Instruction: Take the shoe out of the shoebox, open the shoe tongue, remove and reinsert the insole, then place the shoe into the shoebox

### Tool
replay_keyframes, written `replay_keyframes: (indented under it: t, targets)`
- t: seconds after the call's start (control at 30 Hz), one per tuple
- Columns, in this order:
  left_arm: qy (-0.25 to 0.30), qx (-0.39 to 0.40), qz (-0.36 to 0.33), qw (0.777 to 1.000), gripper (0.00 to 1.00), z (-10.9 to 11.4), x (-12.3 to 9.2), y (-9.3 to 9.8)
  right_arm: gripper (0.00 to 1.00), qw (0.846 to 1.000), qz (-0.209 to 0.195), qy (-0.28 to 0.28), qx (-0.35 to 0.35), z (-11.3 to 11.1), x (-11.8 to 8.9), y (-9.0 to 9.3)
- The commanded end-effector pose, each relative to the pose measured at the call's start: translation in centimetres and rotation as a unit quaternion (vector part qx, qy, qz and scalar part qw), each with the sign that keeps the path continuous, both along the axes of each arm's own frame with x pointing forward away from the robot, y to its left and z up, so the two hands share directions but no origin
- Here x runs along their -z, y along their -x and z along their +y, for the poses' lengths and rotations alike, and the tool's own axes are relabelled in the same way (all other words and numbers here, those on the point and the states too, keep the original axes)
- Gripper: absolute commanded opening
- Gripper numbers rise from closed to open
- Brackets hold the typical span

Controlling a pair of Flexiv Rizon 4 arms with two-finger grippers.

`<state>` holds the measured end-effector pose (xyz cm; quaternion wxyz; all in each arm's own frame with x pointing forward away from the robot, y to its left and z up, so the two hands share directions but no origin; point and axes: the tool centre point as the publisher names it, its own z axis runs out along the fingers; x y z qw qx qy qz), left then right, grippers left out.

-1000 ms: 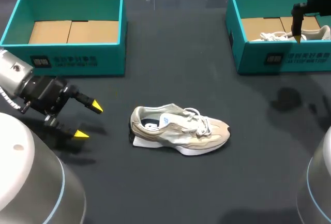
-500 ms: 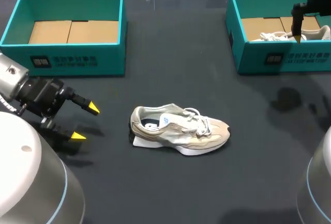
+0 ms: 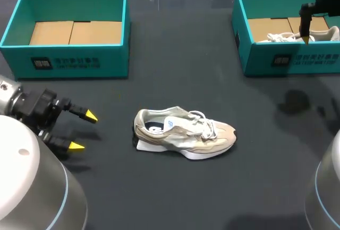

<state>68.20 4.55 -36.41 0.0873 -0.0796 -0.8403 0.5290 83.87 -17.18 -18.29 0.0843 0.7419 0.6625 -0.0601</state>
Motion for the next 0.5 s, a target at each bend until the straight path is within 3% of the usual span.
replay_keyframes:
  t: [0.03,0.5]
  targets:
    - [0.002,0.000,0.004,1.000,1.00,0.13,0.95,0.02,1.00,1.000,0.000,0.000,0.000,0.04,0.02,0.01]
    - [0.008,-0.013,0.026,1.000,1.00,0.09,1.19,0.67,1.00,1.000,0.000,0.000,0.000,0.04,0.02,0.01]
